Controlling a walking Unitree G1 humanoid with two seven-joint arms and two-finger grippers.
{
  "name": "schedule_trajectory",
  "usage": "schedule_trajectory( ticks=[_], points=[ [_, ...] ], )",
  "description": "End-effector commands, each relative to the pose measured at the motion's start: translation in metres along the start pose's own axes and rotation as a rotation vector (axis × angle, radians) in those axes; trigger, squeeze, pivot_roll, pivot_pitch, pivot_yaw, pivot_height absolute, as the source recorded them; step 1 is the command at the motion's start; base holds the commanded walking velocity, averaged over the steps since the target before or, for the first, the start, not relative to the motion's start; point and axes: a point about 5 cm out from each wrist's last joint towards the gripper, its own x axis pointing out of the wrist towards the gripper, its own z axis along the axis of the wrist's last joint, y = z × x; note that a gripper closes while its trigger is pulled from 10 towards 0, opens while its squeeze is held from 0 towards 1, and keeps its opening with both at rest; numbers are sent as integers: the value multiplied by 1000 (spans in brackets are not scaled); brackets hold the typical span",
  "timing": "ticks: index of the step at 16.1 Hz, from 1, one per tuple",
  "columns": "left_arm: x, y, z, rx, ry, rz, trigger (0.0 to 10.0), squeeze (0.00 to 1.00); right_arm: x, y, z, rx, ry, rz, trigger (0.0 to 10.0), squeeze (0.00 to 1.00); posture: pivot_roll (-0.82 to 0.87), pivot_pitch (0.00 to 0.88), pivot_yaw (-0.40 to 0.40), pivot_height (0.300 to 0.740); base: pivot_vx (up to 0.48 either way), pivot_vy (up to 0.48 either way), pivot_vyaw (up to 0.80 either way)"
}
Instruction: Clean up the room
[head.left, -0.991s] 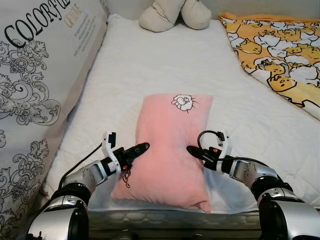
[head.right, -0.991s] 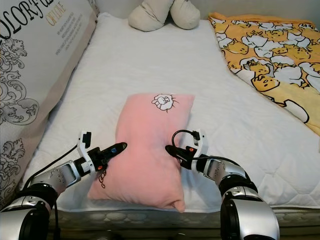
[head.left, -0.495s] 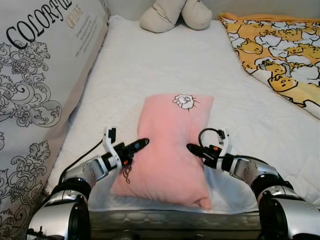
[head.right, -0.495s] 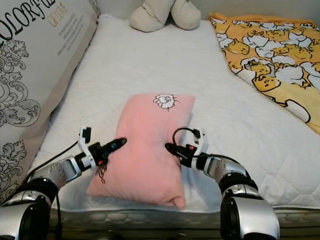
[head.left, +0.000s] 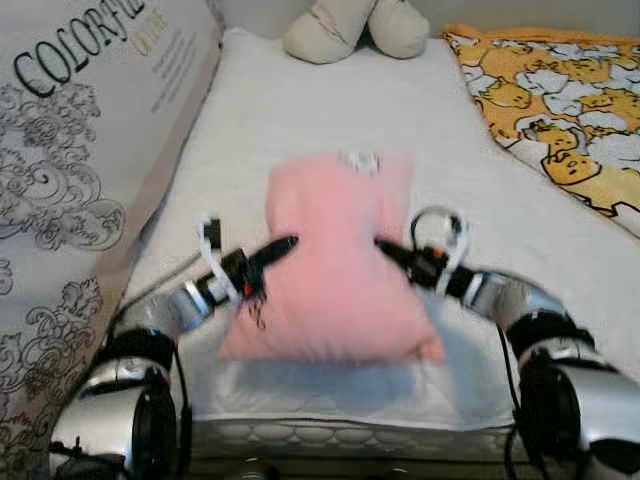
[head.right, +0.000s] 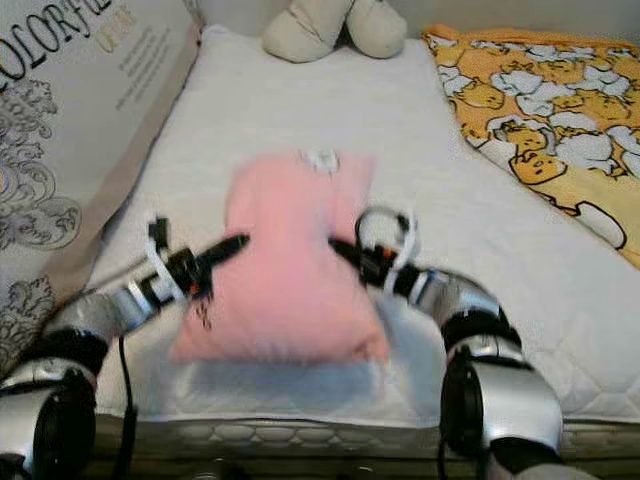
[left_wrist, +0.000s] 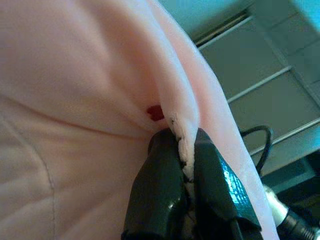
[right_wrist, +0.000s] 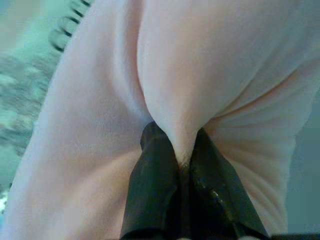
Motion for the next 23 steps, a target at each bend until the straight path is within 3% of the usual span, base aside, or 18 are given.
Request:
schedule_trajectory(
  ticks=[1, 2, 3, 4, 5, 6, 7, 11, 14, 23],
  points=[
    [16, -18, 19, 57, -17, -90, 0, 0, 16, 20, 17, -39, -35, 120, 0, 0, -64, 0, 21, 740, 0, 0, 0],
    [17, -22, 23, 77, -20, -107, 0, 0, 19, 24, 20, -59, -40, 133, 0, 0, -65, 0, 23, 740, 0, 0, 0],
    [14, -26, 30, 186, -40, -57, 0, 0, 25, 35, 28, -94, -75, 168, 0, 0, -67, 0, 29, 740, 0, 0, 0],
    [13, -26, 33, 218, -40, -22, 0, 0, 26, 39, 30, -100, -86, 187, 0, 0, -66, 0, 27, 740, 0, 0, 0],
    [12, -35, 34, 272, -20, -59, 0, 0, 25, 43, 32, -99, -93, 217, 0, 0, -65, 0, 23, 740, 0, 0, 0],
    [12, -39, 35, 320, -20, -52, 10000, 0, 25, 46, 32, -123, -86, 229, 0, 0, -62, 0, 20, 740, 0, 0, 0],
    [14, -46, 37, 400, -8, -13, 10000, 0, 23, 48, 30, -178, -73, 222, 10000, 0, -59, 0, 19, 740, 0, 0, 0],
    [8, -46, 26, 503, 7, 79, 10000, 0, 17, 40, 24, -228, -76, 122, 10000, 0, -56, 0, 32, 740, 0, 0, 0],
    [8, -50, 11, 479, 76, 56, 10000, 0, 9, 41, 14, -221, -74, 124, 10000, 0, -58, 0, 36, 740, 0, 0, 0],
    [6, -47, 7, 481, 79, 83, 10000, 0, 12, 43, 6, -193, -81, 127, 10000, 0, -54, 0, 36, 740, 0, 217, 0]
  ],
)
